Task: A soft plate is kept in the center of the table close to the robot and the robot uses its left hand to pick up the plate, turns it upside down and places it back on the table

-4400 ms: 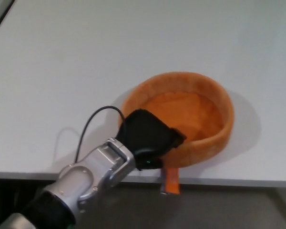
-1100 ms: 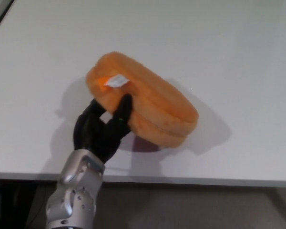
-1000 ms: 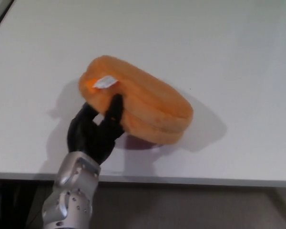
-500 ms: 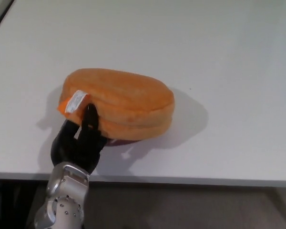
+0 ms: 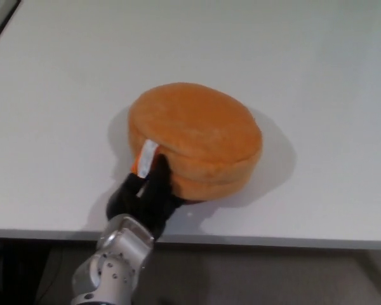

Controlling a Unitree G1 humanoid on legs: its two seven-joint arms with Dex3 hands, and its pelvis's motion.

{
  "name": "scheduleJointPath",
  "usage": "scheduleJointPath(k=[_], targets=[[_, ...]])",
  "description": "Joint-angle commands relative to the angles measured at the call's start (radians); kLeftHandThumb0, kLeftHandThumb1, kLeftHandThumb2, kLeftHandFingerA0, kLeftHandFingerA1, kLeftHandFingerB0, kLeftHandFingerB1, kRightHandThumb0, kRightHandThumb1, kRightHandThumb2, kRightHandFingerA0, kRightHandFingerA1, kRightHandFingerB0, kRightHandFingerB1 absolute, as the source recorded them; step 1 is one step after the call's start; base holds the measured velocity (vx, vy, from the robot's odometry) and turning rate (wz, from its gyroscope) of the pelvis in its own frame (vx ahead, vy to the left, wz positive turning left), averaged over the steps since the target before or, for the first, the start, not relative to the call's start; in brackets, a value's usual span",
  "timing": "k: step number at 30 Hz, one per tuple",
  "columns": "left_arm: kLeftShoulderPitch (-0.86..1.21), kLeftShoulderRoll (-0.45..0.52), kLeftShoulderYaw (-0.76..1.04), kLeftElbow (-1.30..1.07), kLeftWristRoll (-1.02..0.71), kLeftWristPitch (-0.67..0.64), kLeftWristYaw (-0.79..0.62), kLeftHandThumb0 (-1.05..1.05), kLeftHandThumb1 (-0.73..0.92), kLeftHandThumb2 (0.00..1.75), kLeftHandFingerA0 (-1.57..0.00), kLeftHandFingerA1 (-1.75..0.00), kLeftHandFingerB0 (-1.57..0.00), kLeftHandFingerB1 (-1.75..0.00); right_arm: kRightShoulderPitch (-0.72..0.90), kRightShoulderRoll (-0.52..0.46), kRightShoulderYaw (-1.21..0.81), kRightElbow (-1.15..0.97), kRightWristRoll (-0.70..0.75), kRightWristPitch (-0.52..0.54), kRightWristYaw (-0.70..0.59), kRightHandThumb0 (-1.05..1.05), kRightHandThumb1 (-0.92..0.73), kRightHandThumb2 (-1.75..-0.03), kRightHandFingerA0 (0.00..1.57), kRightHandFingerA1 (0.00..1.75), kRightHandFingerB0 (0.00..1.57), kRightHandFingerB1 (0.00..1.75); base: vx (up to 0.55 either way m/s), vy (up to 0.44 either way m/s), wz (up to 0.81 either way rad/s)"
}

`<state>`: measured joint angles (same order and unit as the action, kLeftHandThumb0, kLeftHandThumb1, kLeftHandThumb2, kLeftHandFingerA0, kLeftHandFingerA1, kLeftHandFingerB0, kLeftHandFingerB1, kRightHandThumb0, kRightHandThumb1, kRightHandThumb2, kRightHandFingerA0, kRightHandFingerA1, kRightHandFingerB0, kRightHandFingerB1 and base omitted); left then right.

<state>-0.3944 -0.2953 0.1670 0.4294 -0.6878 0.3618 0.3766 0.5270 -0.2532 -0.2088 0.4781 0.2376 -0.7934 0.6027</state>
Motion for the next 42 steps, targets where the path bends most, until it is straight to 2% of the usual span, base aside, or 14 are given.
scheduleJointPath(k=[1,2,9,16,18,19,20,21,26,28,30,32,33,42], targets=[[0.022,-0.329,-0.066,0.060,-0.024,0.199,0.244,-0.27,0.70,0.60,-0.93,-1.75,-0.28,-0.48,0.025,-0.043,-0.003,-0.062,-0.021,0.083,-0.025,-0.72,-0.66,-1.02,0.44,0.58,0.23,0.48,0.00,0.000,0.00],[0.017,-0.338,-0.077,0.063,-0.024,0.195,0.249,-0.27,0.68,0.65,-0.91,-1.75,-0.17,-0.43,0.019,-0.047,-0.005,-0.057,-0.030,0.078,-0.029,-0.71,-0.82,-0.65,0.50,0.46,0.30,0.33,0.00,0.000,0.00],[0.013,-0.350,-0.143,0.078,-0.044,0.196,0.266,-0.30,0.72,0.61,-0.94,-1.75,-0.42,-0.84,0.010,-0.054,-0.004,-0.071,-0.023,0.102,-0.023,-0.71,-0.81,-0.65,0.50,0.47,0.30,0.32,0.00,0.000,0.00],[-0.012,-0.320,-0.162,0.086,-0.067,0.194,0.290,-0.33,0.70,0.66,-0.89,-1.75,-0.19,-0.53,0.008,-0.059,-0.009,-0.090,-0.005,0.118,-0.017,-0.68,-0.81,-0.66,0.50,0.46,0.30,0.32,0.00,0.000,0.00],[-0.001,-0.314,-0.171,0.071,-0.059,0.173,0.296,-0.47,0.56,0.90,-1.14,-1.41,-0.53,-1.02,0.006,-0.057,-0.009,-0.085,-0.008,0.113,-0.020,-0.69,-0.81,-0.66,0.51,0.46,0.30,0.33,0.00,0.000,0.00],[0.000,-0.308,-0.175,0.065,-0.060,0.170,0.287,-0.50,0.58,0.92,-1.10,-1.40,-0.57,-1.10,0.003,-0.058,-0.009,-0.086,-0.002,0.117,-0.017,-0.67,-0.80,-0.65,0.51,0.46,0.30,0.32,0.00,0.000,0.00],[0.007,-0.282,-0.199,0.049,-0.057,0.174,0.233,-0.53,0.84,0.64,-0.45,-1.54,-0.35,-1.33,0.000,-0.060,-0.009,-0.084,-0.002,0.117,-0.015,-0.68,-0.82,-0.65,0.51,0.45,0.29,0.32,0.00,0.000,0.00],[0.016,-0.259,-0.225,0.036,-0.051,0.180,0.183,-0.53,0.84,0.64,-0.45,-1.54,-0.35,-1.33,-0.001,-0.062,-0.009,-0.079,-0.012,0.108,-0.018,-0.68,-0.82,-0.65,0.51,0.45,0.29,0.32,0.00,0.000,0.00],[0.016,-0.210,-0.263,0.013,-0.046,0.214,0.136,-0.75,0.85,0.65,-0.31,-0.85,-0.12,-0.42,0.003,-0.060,-0.008,-0.077,0.001,0.119,-0.011,-0.67,-0.80,-0.65,0.50,0.44,0.30,0.32,0.00,0.000,0.00],[0.012,-0.171,-0.284,-0.012,-0.055,0.238,0.077,-1.05,0.80,1.12,-0.01,-0.14,0.00,-0.02,-0.003,-0.057,-0.007,-0.070,0.002,0.114,-0.011,-0.70,-0.65,-1.01,0.44,0.57,0.24,0.48,0.00,0.000,0.00],[0.019,-0.158,-0.292,-0.028,-0.058,0.240,0.055,-0.99,0.72,1.05,0.00,-0.08,0.00,0.00,-0.001,-0.056,-0.007,-0.077,0.001,0.119,-0.012,-0.69,-0.80,-0.65,0.49,0.46,0.30,0.33,0.00,0.000,0.00],[0.015,-0.146,-0.294,-0.039,-0.059,0.255,0.049,-0.92,0.89,0.71,0.00,0.00,0.00,0.00,-0.001,-0.056,-0.006,-0.081,0.000,0.123,-0.013,-0.71,-0.66,-1.01,0.44,0.58,0.24,0.48,0.00,0.000,0.00],[0.009,-0.140,-0.295,-0.044,-0.057,0.267,0.049,-0.96,0.90,0.67,0.00,0.00,0.00,0.00,-0.001,-0.055,-0.006,-0.084,-0.003,0.125,-0.016,-0.70,-0.81,-0.64,0.50,0.46,0.30,0.33,0.00,0.000,0.00],[-0.074,-0.110,-0.246,-0.086,-0.054,0.348,0.078,-1.05,0.92,0.69,0.00,0.00,0.00,0.00,0.001,-0.054,-0.004,-0.100,-0.015,0.138,-0.031,-0.71,-0.81,-0.65,0.50,0.46,0.30,0.33,0.00,0.000,0.00]])
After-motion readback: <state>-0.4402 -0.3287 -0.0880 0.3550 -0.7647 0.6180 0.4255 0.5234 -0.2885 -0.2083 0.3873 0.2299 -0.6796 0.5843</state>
